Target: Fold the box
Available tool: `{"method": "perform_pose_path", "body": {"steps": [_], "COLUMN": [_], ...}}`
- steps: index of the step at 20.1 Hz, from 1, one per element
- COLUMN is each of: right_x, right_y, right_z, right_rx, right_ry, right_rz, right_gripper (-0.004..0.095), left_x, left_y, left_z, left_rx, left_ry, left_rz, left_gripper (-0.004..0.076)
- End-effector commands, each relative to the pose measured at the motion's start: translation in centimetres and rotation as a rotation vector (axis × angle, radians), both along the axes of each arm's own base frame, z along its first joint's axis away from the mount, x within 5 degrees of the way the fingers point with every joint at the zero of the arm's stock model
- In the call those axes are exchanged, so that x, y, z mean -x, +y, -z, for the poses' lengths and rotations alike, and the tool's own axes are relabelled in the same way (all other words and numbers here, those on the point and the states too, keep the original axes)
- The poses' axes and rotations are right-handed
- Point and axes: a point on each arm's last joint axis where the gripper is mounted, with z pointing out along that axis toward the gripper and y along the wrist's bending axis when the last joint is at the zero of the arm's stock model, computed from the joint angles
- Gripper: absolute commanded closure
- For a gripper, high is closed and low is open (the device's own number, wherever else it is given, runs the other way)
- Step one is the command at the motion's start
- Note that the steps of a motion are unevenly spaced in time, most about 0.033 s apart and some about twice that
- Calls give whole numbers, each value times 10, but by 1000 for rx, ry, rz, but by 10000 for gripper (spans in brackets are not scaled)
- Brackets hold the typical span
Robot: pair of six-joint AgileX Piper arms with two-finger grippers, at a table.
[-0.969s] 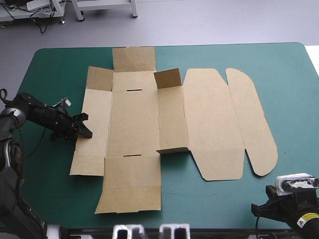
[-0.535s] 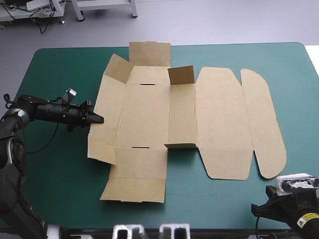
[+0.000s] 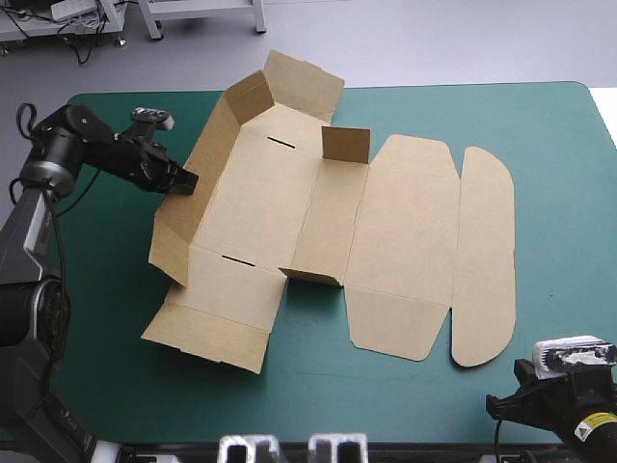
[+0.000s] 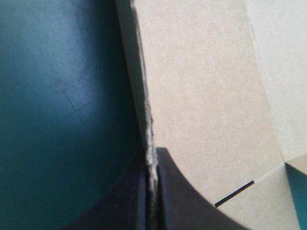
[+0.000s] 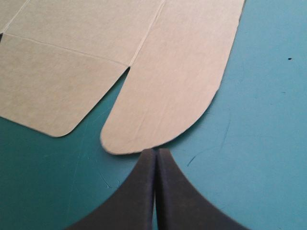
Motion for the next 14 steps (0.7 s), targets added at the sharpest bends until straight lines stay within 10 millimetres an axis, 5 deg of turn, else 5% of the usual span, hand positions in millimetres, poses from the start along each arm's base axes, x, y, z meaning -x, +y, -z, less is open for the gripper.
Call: {"method": "perform_pose_path", "body": {"steps": [1,6,14], "right_x": [-4,-4,-6], "right_y": [0,0,0], "right_z": [-12,-12,-12], "right_rx": [-7,-7,-5], "right_ry": [-66,-66,-60], "right_rz": [1,1,-1], "right_gripper": [925,925,925], "left_x": [17,20,20], "left_y": [-34,-75,-125], "left_z": [-52,-81,-99], "left_rx": [-209,-436,-506], "left_ry": [-144,-349,-677], "left_rz": [214,396,614], "left_gripper": [733,733,733]}}
